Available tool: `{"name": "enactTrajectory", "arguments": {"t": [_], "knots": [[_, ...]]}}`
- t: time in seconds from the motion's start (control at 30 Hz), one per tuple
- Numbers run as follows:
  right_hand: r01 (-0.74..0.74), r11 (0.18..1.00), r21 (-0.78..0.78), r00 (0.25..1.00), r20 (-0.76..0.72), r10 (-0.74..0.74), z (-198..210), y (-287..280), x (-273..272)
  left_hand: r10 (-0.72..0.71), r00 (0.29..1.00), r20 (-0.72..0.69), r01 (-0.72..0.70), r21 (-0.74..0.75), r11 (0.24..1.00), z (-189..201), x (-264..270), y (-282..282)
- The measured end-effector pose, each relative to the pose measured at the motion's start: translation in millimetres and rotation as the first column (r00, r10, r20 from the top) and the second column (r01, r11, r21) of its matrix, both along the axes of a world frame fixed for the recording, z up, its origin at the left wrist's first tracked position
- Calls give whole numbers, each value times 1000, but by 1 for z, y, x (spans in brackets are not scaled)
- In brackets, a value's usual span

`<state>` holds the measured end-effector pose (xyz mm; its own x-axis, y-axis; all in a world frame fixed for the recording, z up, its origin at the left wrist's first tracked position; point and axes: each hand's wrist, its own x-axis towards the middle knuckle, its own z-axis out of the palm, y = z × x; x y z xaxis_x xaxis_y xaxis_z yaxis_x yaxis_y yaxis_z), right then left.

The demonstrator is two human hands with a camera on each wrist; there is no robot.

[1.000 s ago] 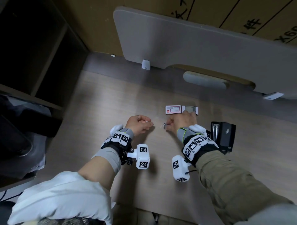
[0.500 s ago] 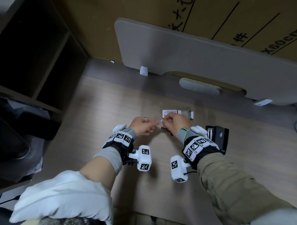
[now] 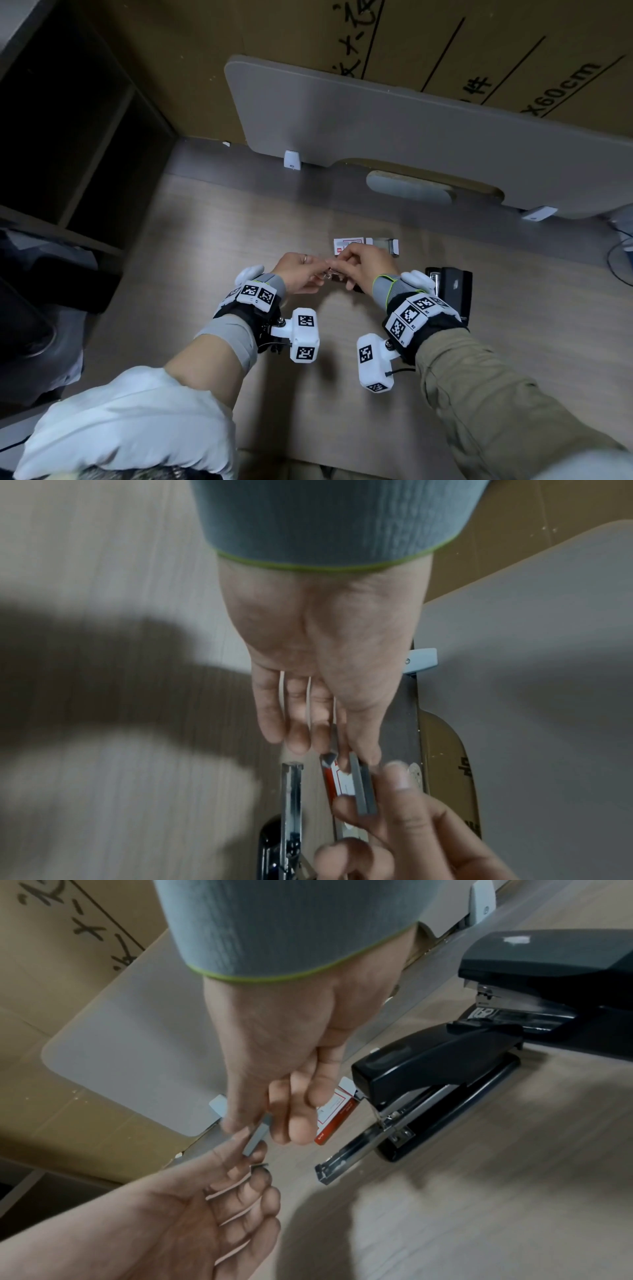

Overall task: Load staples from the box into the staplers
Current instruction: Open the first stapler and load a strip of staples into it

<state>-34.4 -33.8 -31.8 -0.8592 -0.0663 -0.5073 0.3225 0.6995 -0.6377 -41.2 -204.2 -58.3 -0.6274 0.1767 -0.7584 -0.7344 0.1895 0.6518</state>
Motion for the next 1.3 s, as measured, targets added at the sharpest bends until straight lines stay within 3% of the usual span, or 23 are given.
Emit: {"name": "enactTrajectory", "arguments": {"t": [0.3,0.43,0.63,0.83,0.93,1.17,1.3], "knots": [[6,997,77,999,43,-10,0,0,-8,35,998,-52,-36,-29,999,3,-9,-2],[-35,990,139,997,70,26,0,-1,-10,-22,996,-88,20,-21,1000,-2,-9,-4],[-66,954,292,997,-6,71,7,6,-9,-31,995,-96,27,-38,999,-6,-11,1],[-181,870,459,965,-87,247,-2,5,-6,-61,995,-84,58,-47,997,-14,-9,2],[-250,801,545,949,-26,314,-4,2,-7,-54,997,-62,50,-65,997,-19,-7,-2],[-261,690,675,944,28,329,-21,-3,-1,42,999,17,-41,-71,997,-31,0,-13],[-254,698,670,948,28,318,-24,-4,0,33,998,47,-31,-50,998,-37,1,-15]]}}
